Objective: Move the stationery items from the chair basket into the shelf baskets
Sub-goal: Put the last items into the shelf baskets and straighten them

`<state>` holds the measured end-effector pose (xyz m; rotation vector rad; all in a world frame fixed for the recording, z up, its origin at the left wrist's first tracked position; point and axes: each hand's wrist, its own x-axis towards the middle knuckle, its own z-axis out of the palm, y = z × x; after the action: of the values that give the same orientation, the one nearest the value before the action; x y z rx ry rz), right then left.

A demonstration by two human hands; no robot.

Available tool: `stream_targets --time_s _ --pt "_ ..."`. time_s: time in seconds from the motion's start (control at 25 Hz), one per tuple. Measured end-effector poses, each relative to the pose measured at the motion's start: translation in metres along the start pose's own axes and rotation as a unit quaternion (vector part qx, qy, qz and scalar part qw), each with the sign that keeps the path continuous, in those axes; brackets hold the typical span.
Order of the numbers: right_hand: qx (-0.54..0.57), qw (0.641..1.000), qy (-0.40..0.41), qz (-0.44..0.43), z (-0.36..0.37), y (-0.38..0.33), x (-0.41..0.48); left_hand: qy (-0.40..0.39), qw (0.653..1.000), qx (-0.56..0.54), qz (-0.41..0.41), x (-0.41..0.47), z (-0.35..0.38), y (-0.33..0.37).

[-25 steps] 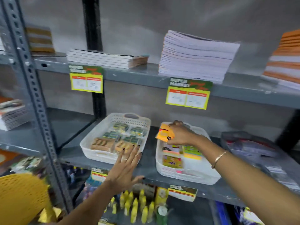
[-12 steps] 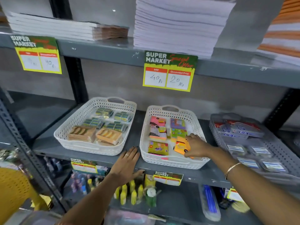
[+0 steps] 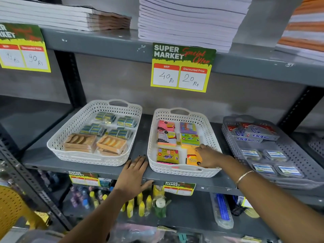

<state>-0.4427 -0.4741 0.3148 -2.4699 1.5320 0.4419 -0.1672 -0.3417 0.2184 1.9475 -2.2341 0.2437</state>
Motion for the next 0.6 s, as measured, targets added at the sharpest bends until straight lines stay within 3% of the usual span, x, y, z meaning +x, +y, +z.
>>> stream_targets --time_s 0.36,0.48,0.6 --pt "0.009 1.0 -0.009 -0.005 0.0 -0.002 0.0 0.009 0.998 -0.048 0.032 -0.005 -0.006 -0.004" --pt "0.02 1.0 -0.016 0.0 -0.002 -0.001 0.0 0.097 0.976 -0.192 0.041 -0.011 -0.019 -0.003" --pt "0.018 1.0 -0.016 -0.002 -0.003 0.0 0.0 0.206 0.944 -0.242 0.085 -0.004 -0.045 0.016"
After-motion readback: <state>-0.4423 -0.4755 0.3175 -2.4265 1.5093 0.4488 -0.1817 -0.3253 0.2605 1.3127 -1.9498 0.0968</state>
